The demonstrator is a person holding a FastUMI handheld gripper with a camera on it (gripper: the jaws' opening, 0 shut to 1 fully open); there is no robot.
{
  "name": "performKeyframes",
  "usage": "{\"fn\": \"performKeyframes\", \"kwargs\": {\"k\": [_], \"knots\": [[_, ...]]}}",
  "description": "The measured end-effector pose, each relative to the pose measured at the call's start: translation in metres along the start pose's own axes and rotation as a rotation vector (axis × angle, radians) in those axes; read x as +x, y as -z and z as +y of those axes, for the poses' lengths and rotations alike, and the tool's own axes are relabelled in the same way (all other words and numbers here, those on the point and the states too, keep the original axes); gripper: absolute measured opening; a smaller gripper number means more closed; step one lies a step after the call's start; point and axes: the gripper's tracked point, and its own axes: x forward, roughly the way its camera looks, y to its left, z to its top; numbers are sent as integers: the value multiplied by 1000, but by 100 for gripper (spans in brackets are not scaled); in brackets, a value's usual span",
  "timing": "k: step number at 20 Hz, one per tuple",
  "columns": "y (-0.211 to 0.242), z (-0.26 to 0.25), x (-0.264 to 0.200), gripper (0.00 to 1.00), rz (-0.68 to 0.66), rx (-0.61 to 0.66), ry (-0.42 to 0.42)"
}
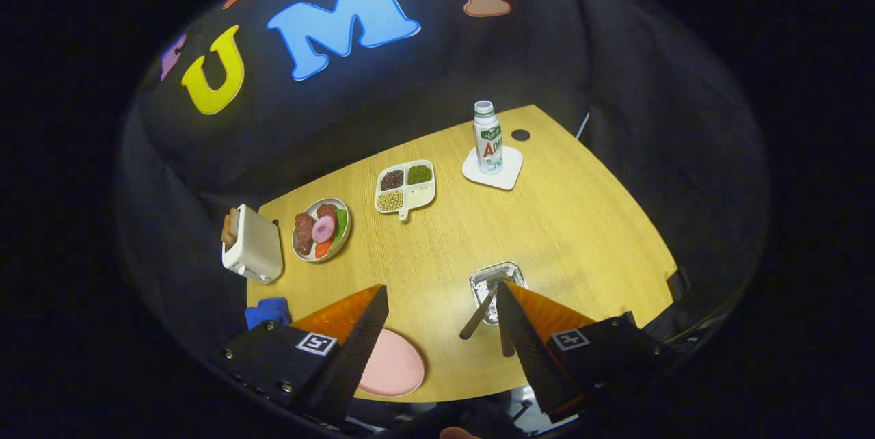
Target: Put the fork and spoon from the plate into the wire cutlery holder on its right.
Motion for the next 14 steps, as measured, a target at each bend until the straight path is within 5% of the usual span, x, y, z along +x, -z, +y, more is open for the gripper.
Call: {"fn": "performKeyframes", "kwargs": {"k": [14], "knots": [[-47, 56, -59, 98, -486, -318, 33]]}}
